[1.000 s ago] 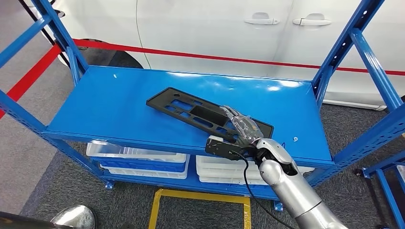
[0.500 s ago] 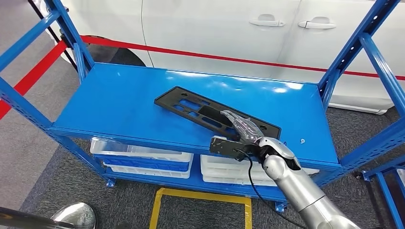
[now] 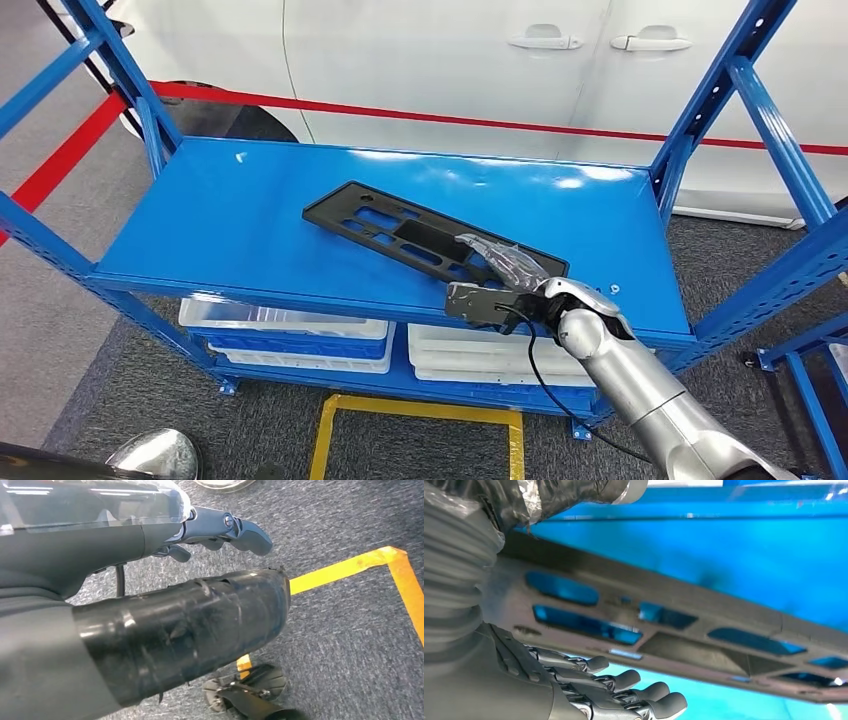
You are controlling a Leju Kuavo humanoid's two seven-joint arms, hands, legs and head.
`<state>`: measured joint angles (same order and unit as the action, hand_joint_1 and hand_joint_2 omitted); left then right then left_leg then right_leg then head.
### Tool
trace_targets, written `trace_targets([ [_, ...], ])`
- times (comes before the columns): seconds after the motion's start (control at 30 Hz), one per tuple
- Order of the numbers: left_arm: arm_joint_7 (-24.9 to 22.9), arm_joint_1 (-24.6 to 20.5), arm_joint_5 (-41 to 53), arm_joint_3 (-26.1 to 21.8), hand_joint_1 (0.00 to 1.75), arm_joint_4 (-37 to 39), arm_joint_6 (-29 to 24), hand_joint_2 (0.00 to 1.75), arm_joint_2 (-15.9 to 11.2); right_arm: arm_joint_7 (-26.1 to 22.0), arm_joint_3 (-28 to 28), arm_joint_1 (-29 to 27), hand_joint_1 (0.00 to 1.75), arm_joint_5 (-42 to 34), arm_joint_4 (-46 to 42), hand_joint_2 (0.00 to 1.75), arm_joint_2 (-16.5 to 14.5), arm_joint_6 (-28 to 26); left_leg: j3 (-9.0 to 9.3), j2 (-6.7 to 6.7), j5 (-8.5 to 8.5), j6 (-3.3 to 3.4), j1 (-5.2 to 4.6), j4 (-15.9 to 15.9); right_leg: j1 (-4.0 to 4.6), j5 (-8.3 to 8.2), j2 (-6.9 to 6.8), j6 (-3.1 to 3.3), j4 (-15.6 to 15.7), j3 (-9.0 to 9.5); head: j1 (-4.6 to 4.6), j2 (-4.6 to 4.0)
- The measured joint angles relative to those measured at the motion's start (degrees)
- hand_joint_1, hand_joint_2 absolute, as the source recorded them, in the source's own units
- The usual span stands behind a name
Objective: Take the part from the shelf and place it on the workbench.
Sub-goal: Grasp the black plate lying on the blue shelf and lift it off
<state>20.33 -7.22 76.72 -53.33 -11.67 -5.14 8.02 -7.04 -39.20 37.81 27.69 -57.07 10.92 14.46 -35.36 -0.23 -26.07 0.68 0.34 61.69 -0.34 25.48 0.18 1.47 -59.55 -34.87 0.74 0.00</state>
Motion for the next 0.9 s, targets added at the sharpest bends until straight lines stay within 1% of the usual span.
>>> trace_targets([
  [0.03,0.0,-0.1,0.0,0.0,0.00,0.0,0.0,0.00,-0.1,-0.1,-0.1,0.2,0.00,-0.1,0.2,1.75,0.1,0.0,1.06,-0.01,0.57,0.31,-0.17,-2.3,0.04,-0.04,0.01,-0.20,0.0,-0.08,0.00,0.00],
  [0.07,0.0,-0.1,0.0,0.0,0.00,0.0,0.0,0.00,-0.1,-0.1,-0.3,0.4,0.00,-0.1,0.3,1.75,0.3,0.0,1.41,-0.04,0.52,0.51,-0.32,-3.2,0.03,-0.10,0.01,-0.46,0.1,-0.16,0.01,0.00],
  [0.1,0.0,-0.1,0.0,0.1,0.00,0.0,0.0,0.00,-0.1,-0.2,-0.6,0.5,0.00,-0.2,0.5,1.75,0.4,0.0,1.44,-0.06,0.58,0.61,-0.41,-3.4,0.04,-0.19,0.01,-0.79,0.2,-0.20,0.01,0.00],
  [0.13,0.0,-0.1,0.0,0.1,0.00,0.0,0.0,0.00,-0.1,-0.2,-0.8,0.5,0.00,-0.2,0.6,1.75,0.5,0.0,1.53,-0.05,0.80,0.81,-0.29,-3.7,0.10,-0.22,0.01,-1.15,0.3,-0.19,0.01,0.00],
  [0.17,0.0,-0.1,0.0,0.1,0.00,0.0,0.0,0.00,-0.1,-0.2,-0.9,0.6,0.00,-0.2,0.7,1.75,0.7,0.0,1.76,-0.01,1.06,1.03,-0.14,-4.2,0.16,0.04,0.01,-1.46,0.1,-0.26,0.05,0.00],
  [0.2,0.0,-0.1,0.0,0.1,0.00,0.0,0.0,0.00,0.0,-0.2,-0.9,0.7,0.00,-0.2,0.8,1.75,0.8,0.0,1.99,0.06,1.34,1.32,0.04,-4.7,0.20,0.87,0.01,-1.72,-1.0,-0.71,0.10,0.00],
  [0.23,0.0,-0.1,0.0,0.1,0.00,0.0,0.0,0.00,0.0,-0.2,-1.0,0.8,0.00,-0.3,0.8,1.75,1.0,-0.1,2.21,0.13,1.58,1.57,0.23,-5.1,0.21,2.28,0.00,-1.94,-3.2,-1.72,0.16,0.00],
  [0.3,-0.1,-0.1,0.0,0.1,0.00,0.0,0.0,0.00,0.0,-0.1,-1.4,0.8,0.00,-0.3,1.0,1.75,1.3,-0.3,2.21,0.18,1.62,1.84,0.24,-5.2,-0.08,5.85,-0.03,-2.26,-10.5,-5.04,0.23,0.00],
  [0.33,-0.1,-0.1,0.1,0.1,0.00,0.0,0.0,0.00,0.0,0.0,-1.6,0.5,0.00,-0.3,1.2,1.75,1.4,-0.4,2.17,0.16,1.57,1.88,0.23,-5.1,-0.21,6.90,-0.04,-2.44,-13.7,-6.56,0.23,0.00],
  [0.37,-0.1,0.0,0.1,0.1,0.00,0.0,0.0,0.00,0.0,0.1,-1.9,0.2,0.00,-0.3,1.4,1.75,1.6,-0.6,2.16,0.11,1.50,1.88,0.22,-5.0,-0.34,6.92,-0.04,-2.58,-15.1,-7.27,0.23,0.00],
  [0.4,-0.2,0.1,0.1,0.1,0.00,0.0,-0.1,0.00,0.0,0.3,-2.1,0.0,0.00,-0.3,1.6,1.75,1.8,-0.8,2.16,0.07,1.41,1.83,0.22,-4.9,-0.46,5.89,-0.05,-2.67,-14.4,-6.94,0.24,0.00],
  [0.43,-0.3,0.2,0.1,0.1,0.00,0.0,-0.1,0.00,-0.1,0.4,-2.3,-0.1,0.00,-0.3,1.8,1.75,1.9,-0.9,2.20,0.02,1.24,1.69,0.24,-4.6,-0.56,3.92,-0.08,-2.70,-11.3,-5.43,0.24,0.00],
  [0.47,-0.3,0.3,0.2,0.1,0.00,0.0,-0.1,0.00,-0.1,0.5,-2.4,-0.2,0.00,-0.2,2.0,1.75,2.0,-1.1,2.19,0.00,1.00,1.49,0.25,-4.3,-0.61,2.15,-0.12,-2.63,-7.3,-3.43,0.24,0.00],
  [0.5,-0.4,0.4,0.2,0.1,0.00,0.0,-0.1,0.00,-0.1,0.7,-2.6,-0.2,0.00,-0.2,2.2,1.75,2.2,-1.4,2.08,-0.01,0.74,1.22,0.16,-3.9,-0.52,0.94,-0.13,-2.48,-3.7,-1.64,0.24,0.00],
  [0.53,-0.5,0.4,0.3,0.1,0.00,0.0,-0.2,0.00,-0.1,0.8,-2.8,-0.3,0.00,-0.2,2.4,1.75,2.3,-1.7,1.92,-0.03,0.53,0.95,0.09,-3.6,-0.43,0.31,-0.14,-2.24,-1.2,-0.39,0.22,0.00],
  [0.57,-0.6,0.5,0.4,0.1,0.00,0.0,-0.2,0.00,-0.2,0.8,-2.9,-0.4,0.00,-0.2,2.7,1.75,2.4,-2.1,1.78,-0.04,0.41,0.70,0.00,-3.4,-0.30,0.43,-0.11,-1.99,-0.3,0.05,0.20,0.00],
  [0.6,-0.7,0.6,0.5,0.1,0.00,0.0,-0.3,0.00,-0.3,0.9,-3.0,-0.5,0.00,-0.2,3.0,1.75,2.5,-2.5,1.72,-0.04,0.38,0.44,-0.05,-3.3,-0.14,0.51,-0.05,-1.70,-0.2,0.08,0.17,0.00],
  [0.67,-0.9,0.9,0.6,0.1,0.00,0.0,-0.4,0.00,-0.6,1.0,-3.2,-0.7,0.00,-0.2,3.4,1.75,2.7,-3.3,1.82,-0.01,0.20,-0.09,0.08,-3.3,-0.24,0.39,-0.02,-1.05,0.0,0.26,0.15,0.00],
  [0.7,-0.9,0.9,0.7,0.1,0.00,0.0,-0.4,0.00,-0.7,1.1,-3.2,-0.7,0.00,-0.2,3.6,1.75,2.7,-3.7,1.62,0.01,-0.40,-0.38,0.15,-2.6,-0.35,0.32,-0.07,-0.69,0.2,0.46,0.10,0.00],
  [0.73,-0.8,1.0,0.7,0.1,0.00,0.0,-0.4,0.00,-0.9,1.2,-3.3,-0.7,0.00,-0.1,3.9,1.75,2.9,-4.0,0.88,0.02,-1.57,-0.65,0.22,-0.8,-0.49,0.24,-0.18,-0.37,0.4,0.65,0.05,0.00],
  [0.77,-0.7,1.0,0.7,0.1,0.00,0.0,-0.4,0.00,-0.9,1.4,-3.3,-0.7,0.00,0.0,4.2,1.75,3.0,-4.3,-0.46,0.04,-3.22,-0.89,0.32,2.2,-0.54,0.21,-0.31,-0.16,0.5,0.77,-0.01,0.00],
  [0.8,-0.7,1.0,0.7,0.1,0.00,0.0,-0.4,0.00,-0.9,1.5,-3.3,-0.7,0.00,0.1,4.5,1.75,3.1,-4.5,-2.24,0.05,-5.10,-1.11,0.37,6.0,-0.53,0.22,-0.40,-0.01,0.5,0.79,-0.07,0.00],
  [0.83,-0.6,1.1,0.7,0.1,0.00,0.0,-0.3,0.00,-1.0,1.6,-3.3,-0.7,0.00,0.2,4.8,1.75,3.3,-4.7,-4.04,0.06,-6.56,-1.26,0.43,9.8,-0.51,0.22,-0.48,0.06,0.5,0.78,-0.07,0.00],
  [0.87,-0.6,1.1,0.7,0.1,0.00,0.0,-0.3,0.00,-1.0,1.8,-3.3,-0.7,0.00,0.3,5.0,1.75,3.4,-4.8,-5.29,0.06,-7.22,-1.33,0.45,12.4,-0.49,0.22,-0.50,0.06,0.5,0.79,-0.07,0.00],
  [0.9,-0.5,1.2,0.7,0.1,0.00,0.0,-0.2,0.00,-1.0,2.0,-3.3,-0.7,0.00,0.3,5.1,1.75,3.6,-5.0,-5.56,0.06,-6.77,-1.34,0.45,12.9,-0.49,0.22,-0.50,0.06,0.5,0.82,-0.07,0.00],
])
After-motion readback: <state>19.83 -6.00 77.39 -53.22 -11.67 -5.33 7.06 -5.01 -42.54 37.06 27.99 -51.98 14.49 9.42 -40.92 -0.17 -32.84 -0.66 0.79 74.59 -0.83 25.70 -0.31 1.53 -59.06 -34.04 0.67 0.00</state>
